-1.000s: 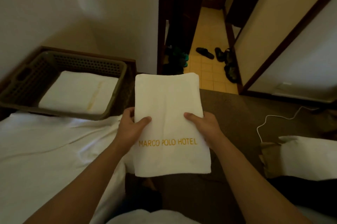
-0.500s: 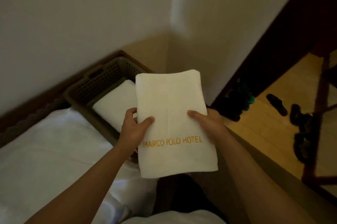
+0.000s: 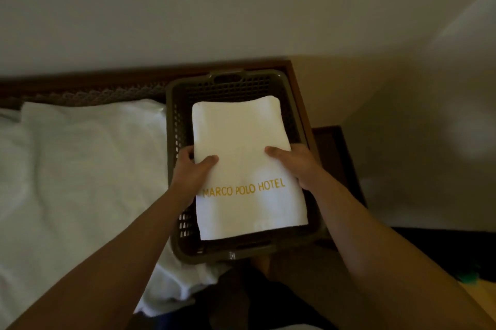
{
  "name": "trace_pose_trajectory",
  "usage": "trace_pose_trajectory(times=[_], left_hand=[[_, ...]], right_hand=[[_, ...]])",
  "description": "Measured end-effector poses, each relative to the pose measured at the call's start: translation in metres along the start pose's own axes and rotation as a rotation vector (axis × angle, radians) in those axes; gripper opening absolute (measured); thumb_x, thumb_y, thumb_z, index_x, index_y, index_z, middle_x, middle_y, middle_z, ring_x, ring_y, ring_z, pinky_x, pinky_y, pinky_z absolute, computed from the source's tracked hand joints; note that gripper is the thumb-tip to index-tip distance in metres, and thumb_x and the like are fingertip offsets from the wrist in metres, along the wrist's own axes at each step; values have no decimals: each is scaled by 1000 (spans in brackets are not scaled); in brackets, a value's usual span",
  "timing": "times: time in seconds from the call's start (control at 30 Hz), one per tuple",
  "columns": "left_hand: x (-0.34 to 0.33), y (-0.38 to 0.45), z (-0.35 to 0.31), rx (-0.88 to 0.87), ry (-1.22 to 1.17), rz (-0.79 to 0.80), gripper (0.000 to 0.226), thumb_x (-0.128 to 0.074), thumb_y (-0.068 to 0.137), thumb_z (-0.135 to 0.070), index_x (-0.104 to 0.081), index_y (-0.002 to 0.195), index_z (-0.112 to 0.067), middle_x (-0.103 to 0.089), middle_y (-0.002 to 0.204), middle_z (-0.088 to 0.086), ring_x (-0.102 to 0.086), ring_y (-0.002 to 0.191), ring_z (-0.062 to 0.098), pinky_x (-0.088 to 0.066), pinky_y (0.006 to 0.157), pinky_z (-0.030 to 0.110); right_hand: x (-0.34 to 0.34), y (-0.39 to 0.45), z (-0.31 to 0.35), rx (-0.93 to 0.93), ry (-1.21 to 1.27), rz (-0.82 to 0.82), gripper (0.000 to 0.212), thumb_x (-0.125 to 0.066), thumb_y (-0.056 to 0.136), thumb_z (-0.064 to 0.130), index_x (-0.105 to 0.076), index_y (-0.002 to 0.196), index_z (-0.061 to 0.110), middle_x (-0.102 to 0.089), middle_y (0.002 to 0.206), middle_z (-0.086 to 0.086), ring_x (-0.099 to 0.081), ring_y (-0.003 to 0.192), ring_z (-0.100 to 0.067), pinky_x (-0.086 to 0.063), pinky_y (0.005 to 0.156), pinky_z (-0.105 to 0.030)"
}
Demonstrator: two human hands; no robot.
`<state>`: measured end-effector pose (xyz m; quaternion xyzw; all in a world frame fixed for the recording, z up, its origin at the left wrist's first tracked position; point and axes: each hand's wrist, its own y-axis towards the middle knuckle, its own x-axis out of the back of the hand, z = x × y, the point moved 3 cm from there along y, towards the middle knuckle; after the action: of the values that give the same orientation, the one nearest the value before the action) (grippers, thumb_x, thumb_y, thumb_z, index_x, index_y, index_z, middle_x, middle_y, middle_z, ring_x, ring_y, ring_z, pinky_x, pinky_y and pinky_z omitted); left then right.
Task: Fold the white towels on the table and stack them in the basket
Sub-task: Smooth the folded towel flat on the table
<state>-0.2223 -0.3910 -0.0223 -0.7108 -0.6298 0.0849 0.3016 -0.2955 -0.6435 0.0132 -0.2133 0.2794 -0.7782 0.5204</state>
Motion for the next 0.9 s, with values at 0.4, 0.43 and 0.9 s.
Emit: trace_pose_trajectory(times=[0.4, 0.43, 0.9], left_hand=[[-23, 20, 39, 168, -94, -71, 62, -76, 89, -27, -47, 144, -15, -65, 122, 4, -67, 96, 16, -55, 68, 29], [-24, 22, 37, 167, -90, -60, 61, -76, 89, -30, -49, 142, -16, -66, 121, 3, -67, 96, 15, -56, 70, 30], [-21, 15, 47, 34, 52, -76, 55, -64, 98, -44, -48, 143, -18, -61, 125, -3, -62, 107, 15, -50, 82, 28]], right_hand=[[5, 63, -37, -38, -93, 33, 29, -74, 92, 13, -70, 119, 3, -75, 111, -13, -75, 90, -24, -62, 72, -33], [4, 63, -36, -43, -68, 30, 30, -74, 92, 15, -70, 120, 4, -75, 111, -13, -75, 92, -26, -63, 74, -35], [4, 71, -56, -50, -111, -29, 42, -73, 93, 40, -67, 122, 10, -74, 112, -7, -74, 97, -24, -60, 90, -47]])
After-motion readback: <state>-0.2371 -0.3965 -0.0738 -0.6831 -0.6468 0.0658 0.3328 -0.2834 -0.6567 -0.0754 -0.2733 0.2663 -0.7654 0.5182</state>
